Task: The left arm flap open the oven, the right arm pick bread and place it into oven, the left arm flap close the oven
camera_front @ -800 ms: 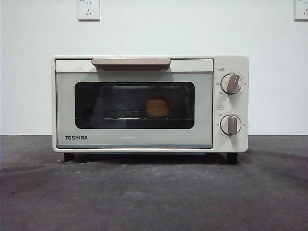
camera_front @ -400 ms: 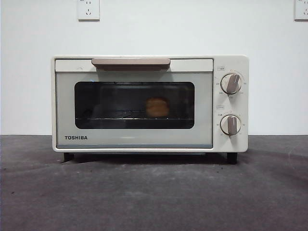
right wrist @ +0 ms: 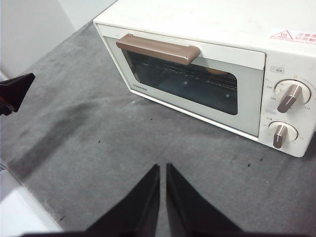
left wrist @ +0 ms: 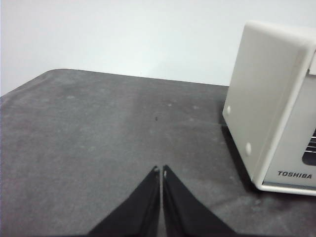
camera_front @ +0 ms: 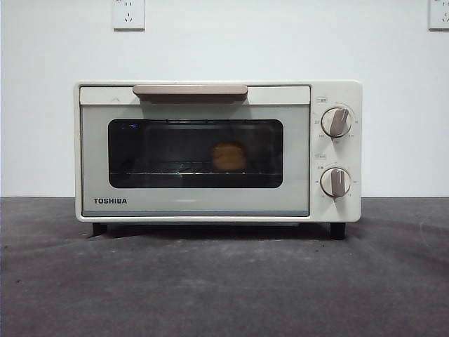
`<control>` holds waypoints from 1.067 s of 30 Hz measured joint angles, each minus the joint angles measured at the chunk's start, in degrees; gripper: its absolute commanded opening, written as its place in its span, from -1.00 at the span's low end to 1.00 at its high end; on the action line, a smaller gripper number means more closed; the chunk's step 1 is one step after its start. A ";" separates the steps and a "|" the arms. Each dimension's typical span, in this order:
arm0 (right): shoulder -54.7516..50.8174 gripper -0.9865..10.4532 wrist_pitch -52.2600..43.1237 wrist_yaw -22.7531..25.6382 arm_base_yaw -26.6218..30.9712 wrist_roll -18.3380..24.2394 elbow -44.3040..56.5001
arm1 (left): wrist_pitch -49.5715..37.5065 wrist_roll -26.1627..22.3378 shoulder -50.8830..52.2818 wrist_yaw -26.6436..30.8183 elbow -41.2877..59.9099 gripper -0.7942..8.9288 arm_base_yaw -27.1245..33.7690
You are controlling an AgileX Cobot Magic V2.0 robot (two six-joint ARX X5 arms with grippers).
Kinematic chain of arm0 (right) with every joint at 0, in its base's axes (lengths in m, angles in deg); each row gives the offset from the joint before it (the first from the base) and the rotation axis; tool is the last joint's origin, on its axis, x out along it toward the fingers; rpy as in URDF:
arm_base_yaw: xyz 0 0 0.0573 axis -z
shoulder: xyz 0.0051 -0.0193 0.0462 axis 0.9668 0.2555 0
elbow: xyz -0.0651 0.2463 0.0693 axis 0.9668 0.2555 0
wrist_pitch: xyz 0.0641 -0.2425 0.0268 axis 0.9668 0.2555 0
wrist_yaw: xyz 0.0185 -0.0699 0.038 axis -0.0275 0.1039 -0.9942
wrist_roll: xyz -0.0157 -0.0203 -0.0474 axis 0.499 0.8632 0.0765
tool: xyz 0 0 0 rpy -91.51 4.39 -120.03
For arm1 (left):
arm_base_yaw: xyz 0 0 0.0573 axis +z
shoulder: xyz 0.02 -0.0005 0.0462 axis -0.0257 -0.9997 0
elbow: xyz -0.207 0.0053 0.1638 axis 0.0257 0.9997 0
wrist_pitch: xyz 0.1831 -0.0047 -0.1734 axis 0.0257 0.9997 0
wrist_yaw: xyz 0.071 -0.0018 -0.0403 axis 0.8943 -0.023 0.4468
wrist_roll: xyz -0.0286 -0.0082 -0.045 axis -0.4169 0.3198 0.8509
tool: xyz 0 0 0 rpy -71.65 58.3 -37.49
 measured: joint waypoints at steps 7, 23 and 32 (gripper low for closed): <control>0.00 -0.80 0.00 0.00 0.00 0.00 0.00 | 4.22 -0.50 0.00 0.02 0.00 -0.80 -0.42; 0.00 -0.80 -0.02 0.00 -0.02 0.00 0.00 | 4.96 -0.48 -0.04 -0.09 0.00 -0.80 -0.72; -0.63 -0.80 0.04 1.81 -0.07 0.72 0.00 | 4.96 -0.46 -0.04 -0.07 0.00 -0.80 -0.72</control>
